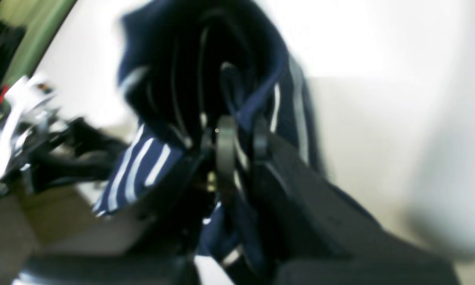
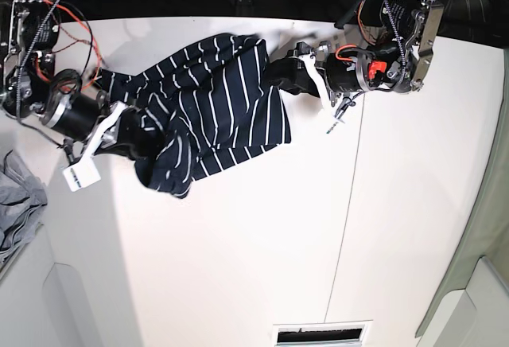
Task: Layout the t-shirt on the table in an organized manner, then fold the t-shirt properly
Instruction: 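Grasp the band's other end with the right gripper and fold it over, then pat and square the folded shirt's edges with both grippers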
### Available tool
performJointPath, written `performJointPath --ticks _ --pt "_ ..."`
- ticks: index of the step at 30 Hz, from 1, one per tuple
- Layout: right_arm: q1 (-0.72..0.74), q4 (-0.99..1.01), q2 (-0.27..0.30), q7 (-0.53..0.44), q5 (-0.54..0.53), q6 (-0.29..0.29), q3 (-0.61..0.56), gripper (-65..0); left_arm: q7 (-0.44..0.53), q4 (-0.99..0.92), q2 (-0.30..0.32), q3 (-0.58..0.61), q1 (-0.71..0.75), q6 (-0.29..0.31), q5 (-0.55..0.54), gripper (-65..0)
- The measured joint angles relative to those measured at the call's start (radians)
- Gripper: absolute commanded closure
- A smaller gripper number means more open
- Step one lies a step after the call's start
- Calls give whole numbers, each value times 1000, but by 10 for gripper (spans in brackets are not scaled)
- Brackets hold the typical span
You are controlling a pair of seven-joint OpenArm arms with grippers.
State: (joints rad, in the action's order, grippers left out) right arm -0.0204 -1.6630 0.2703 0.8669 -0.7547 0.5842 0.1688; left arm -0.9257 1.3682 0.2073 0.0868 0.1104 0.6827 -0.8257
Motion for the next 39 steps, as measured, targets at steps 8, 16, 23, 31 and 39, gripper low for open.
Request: performJointPath --ticks 8,16,23,31,39 --pt "-16 0 -100 -42 156 0 -276 -345 11 -12 0 0 -3 6 -5 -331" --pt "18 -5 -124 -89 181 -1 -383 -343 16 -12 18 0 -3 6 -27 -331" --pt "113 -7 -159 -108 257 -32 -237 -128 -21 77 116 -89 0 3 -112 -132" --pt "230 116 -154 -159 401 -45 -111 0 -120 331 222 -34 -3 2 -328 0" --pt "369 507 -154 -294 405 -32 -98 0 -55 371 115 266 6 7 -196 0"
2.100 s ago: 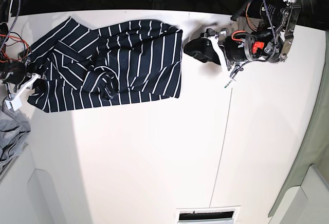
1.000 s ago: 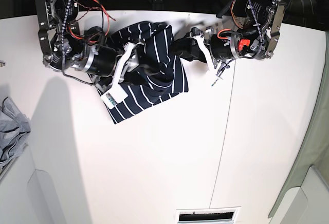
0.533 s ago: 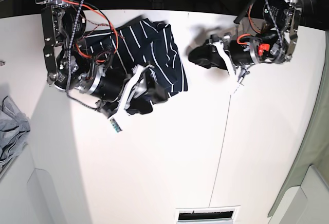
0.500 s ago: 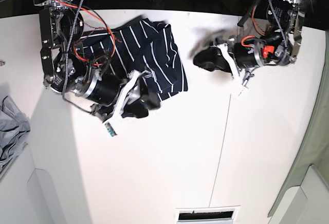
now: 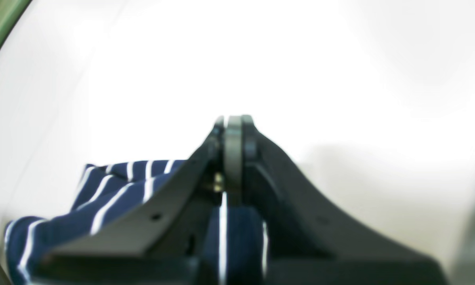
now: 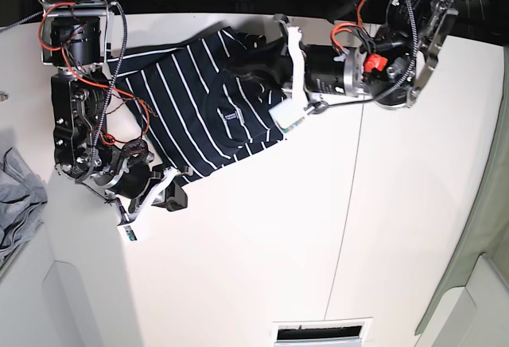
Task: Layout the t-shirt on the table in an organized manner, then fold the t-shirt properly
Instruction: 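Pat and square the folded shirt's edges with both grippers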
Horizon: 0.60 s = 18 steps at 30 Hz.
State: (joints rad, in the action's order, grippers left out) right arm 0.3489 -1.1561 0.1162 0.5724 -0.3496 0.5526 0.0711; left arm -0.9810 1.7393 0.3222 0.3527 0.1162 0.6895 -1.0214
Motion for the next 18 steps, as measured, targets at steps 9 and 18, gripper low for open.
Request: performJointPath --ticks 9,18 --pt "47 140 -2 -16 45 9 -166 0 90 -190 -147 35 -9 -1 188 0" --pt "30 141 84 61 -24 13 -222 0 142 -391 -135 -127 -74 0 332 0"
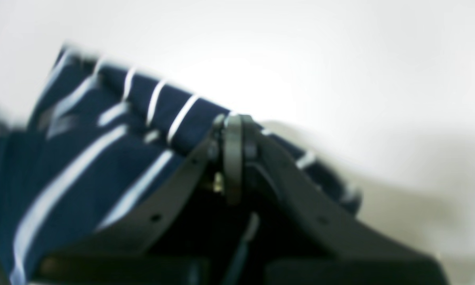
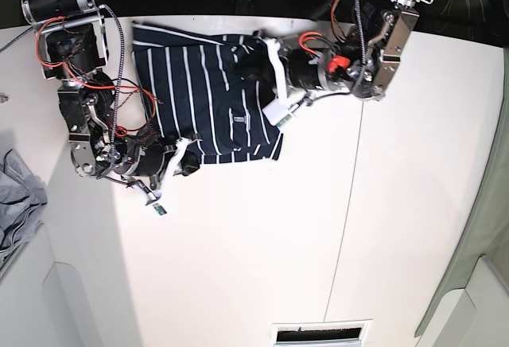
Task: Layout the t-shirt on the table in an organized manner, then fold the t-shirt properly
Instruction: 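Pat and square the folded shirt's edges with both grippers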
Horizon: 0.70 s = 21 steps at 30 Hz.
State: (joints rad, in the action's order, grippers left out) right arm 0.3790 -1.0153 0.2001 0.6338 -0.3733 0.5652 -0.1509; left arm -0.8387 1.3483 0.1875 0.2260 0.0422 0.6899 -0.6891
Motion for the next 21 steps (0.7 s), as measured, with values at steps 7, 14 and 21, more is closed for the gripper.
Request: performJointPath --ticks 7,14,21 --pt "-113 -84 48 97 -173 1 1 0 18 -45 93 -108 -94 -1 10 0" --pt "-267 -248 44 108 -196 3 1 0 19 -101 97 -108 -200 -1 14 0" --pt "-309 -378 41 159 -168 3 134 0 -109 -21 239 -104 -185 -1 -314 0"
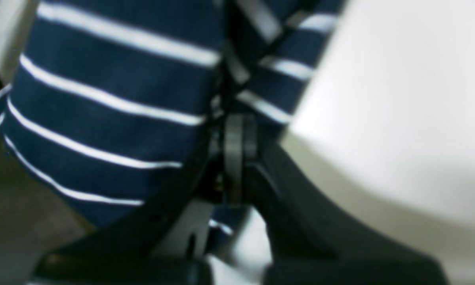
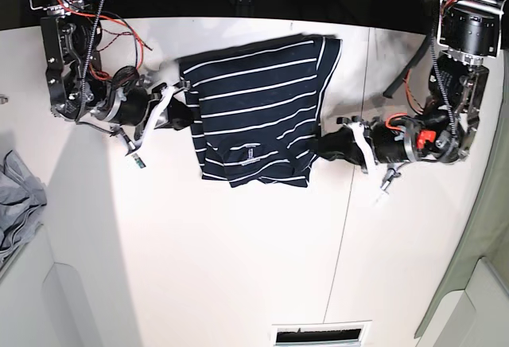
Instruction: Layout the t-shirt on the table in an organized manner, then fold the t-shirt properly
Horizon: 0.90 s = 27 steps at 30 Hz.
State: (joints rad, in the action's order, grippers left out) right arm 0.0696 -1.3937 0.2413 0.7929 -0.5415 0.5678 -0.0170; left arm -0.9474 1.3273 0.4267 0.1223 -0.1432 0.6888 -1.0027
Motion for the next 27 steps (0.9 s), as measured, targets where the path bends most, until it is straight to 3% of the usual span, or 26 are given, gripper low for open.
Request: performJointPath --ticks 3,7,12,15,22,27 --pt "-6 -39 0 86 -1 -1 100 0 -32 80 62 -3 -4 1 -100 0" --pt "-110 -103 0 109 -33 -7 233 0 -70 138 129 -2 58 1 -186 0" --pt "-297 -176 -4 126 -30 -6 333 0 -156 179 192 -146 177 1 -319 0" --pt "-409 -234 -5 108 -42 -3 390 0 -171 199 194 -280 271 1 -363 0" --pt "-640 -310 0 109 -130 7 489 0 -159 198 193 -542 562 0 -322 0" --pt "-761 -320 3 102 -199 9 483 0 -140 199 108 -721 768 0 -211 0"
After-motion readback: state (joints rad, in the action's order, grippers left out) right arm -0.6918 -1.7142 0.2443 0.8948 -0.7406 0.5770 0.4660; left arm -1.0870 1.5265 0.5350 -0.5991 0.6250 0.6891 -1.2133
